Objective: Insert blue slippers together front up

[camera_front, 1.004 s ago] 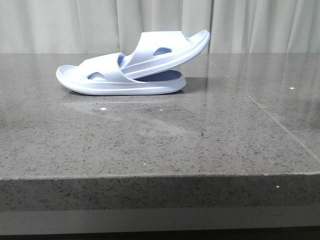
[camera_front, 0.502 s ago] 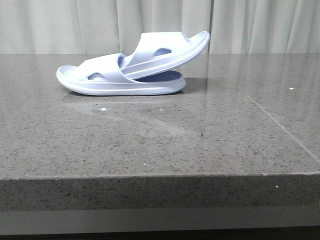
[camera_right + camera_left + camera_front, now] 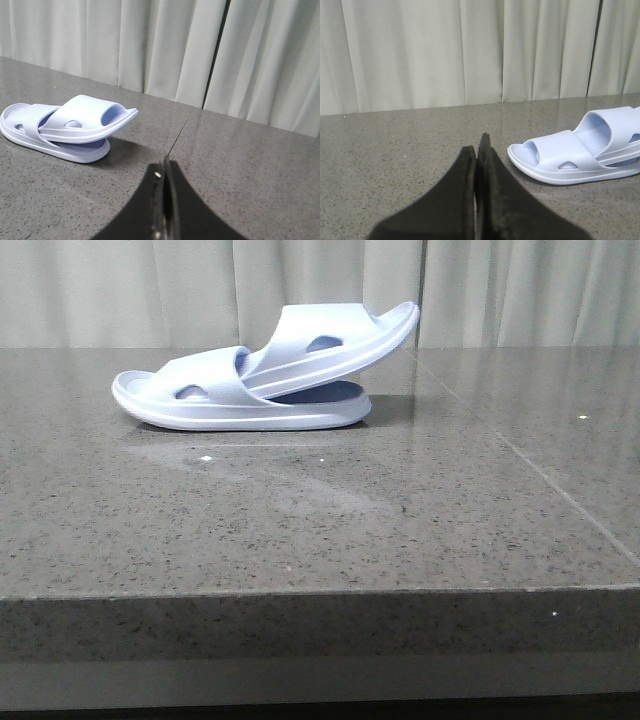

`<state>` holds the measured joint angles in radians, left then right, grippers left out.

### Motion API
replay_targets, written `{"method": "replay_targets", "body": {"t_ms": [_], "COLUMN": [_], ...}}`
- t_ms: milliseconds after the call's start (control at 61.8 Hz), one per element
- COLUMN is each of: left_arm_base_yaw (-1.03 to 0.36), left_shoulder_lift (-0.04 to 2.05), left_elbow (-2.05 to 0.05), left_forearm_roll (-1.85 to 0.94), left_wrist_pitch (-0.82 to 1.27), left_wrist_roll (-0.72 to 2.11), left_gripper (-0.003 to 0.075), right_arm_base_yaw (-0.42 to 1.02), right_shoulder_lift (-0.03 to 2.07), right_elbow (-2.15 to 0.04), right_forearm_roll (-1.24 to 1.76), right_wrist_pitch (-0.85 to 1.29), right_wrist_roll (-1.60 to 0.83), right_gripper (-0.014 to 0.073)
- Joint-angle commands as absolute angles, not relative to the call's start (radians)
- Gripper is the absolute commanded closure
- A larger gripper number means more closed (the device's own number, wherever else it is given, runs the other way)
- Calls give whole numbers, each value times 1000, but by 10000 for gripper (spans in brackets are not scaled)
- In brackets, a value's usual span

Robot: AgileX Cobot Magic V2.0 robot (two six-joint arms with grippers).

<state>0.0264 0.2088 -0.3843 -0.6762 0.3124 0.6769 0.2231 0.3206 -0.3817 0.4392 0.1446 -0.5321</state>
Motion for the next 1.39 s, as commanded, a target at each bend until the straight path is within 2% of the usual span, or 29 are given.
{"method": "replay_targets", "body": {"t_ms": [0,1004,1069,1214,1376], "left_arm_base_yaw": [19,19,19,17,-49], "left_shoulder_lift": [218,218,218,216,189], "left_elbow": [-413,-405,-405,-402,-380], "left_forearm_roll": [-690,-679,-608,-319,-98], "left_wrist_pitch": [247,234,236,234,192], "left_wrist_roll": [675,675,623,301,148], "left_gripper": [741,741,741,741,741], "right_arm_base_yaw": [224,224,224,224,224], "right_shoulder_lift": [325,325,325,325,325], "right_elbow": [-407,-407,-407,-407,-407], "right_forearm_roll": [444,444,444,444,444], "right_wrist_pitch": [67,68,68,68,68], "right_wrist_roll": [-543,-543,-543,-543,-543], "right_gripper": [701,701,701,701,701]}}
